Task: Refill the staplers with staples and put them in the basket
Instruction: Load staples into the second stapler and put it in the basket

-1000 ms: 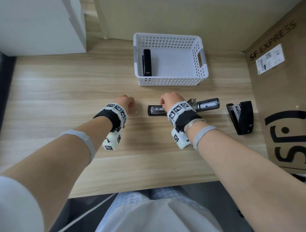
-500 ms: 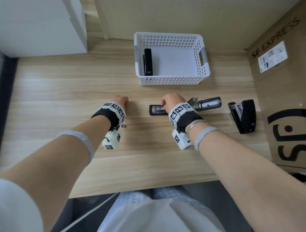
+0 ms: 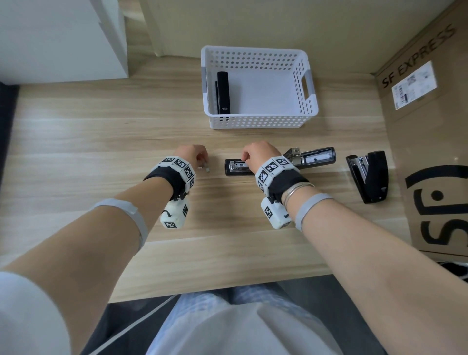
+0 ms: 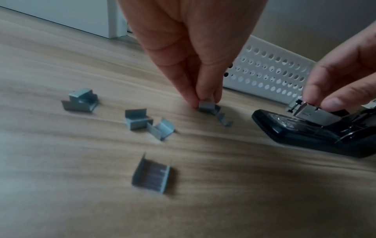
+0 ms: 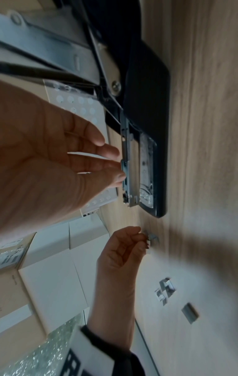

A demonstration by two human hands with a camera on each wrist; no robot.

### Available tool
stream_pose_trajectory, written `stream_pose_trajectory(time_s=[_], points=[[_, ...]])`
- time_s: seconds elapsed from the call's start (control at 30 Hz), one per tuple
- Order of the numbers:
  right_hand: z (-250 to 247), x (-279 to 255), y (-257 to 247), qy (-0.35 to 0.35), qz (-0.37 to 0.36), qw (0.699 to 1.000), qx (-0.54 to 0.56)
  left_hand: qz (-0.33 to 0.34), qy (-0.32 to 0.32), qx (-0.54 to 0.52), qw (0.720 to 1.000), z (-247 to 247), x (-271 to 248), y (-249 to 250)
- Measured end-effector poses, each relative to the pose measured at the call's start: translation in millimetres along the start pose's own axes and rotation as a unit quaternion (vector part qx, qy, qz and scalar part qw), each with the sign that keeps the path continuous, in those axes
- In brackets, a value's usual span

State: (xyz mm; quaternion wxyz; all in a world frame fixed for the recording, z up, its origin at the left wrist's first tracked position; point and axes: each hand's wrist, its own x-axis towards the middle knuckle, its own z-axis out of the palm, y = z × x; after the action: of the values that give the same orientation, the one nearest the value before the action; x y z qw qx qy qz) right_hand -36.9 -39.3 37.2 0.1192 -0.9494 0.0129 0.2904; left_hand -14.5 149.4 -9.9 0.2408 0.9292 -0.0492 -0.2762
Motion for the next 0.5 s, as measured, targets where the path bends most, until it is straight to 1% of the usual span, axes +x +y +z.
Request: stream_pose_trajectory(time_s=[0.1,0.13,0.23,0.33,0.5], points=[[2.4,0.3,1.3,0.025,-0.006,1.000,0.001,0.002,0.016,0.016,1.000,-1.7,-0.3,-2.3],[3.1,0.3,1.7,0.027,-0.006,1.000,-0.001,0.003,0.012,0.021,1.000,-2.3,-0.7,-3.2],[4.1,0.9,1.9,0.027,-0.006,1.000,-0.002,0.007,-0.013,0.020,1.000,-5.5,-2.5,-6.3],[4.5,2.1,1.1,0.031,-0.006,1.000,-0.001,0.000,-0.019,0.032,0.999,-7.9,-3.7,-9.1],[3.6,2.4,0.5,0.033,-0.004,0.999,-0.003,0.016,-0.054,0.094,0.994,-7.2,-5.3,-10.0]])
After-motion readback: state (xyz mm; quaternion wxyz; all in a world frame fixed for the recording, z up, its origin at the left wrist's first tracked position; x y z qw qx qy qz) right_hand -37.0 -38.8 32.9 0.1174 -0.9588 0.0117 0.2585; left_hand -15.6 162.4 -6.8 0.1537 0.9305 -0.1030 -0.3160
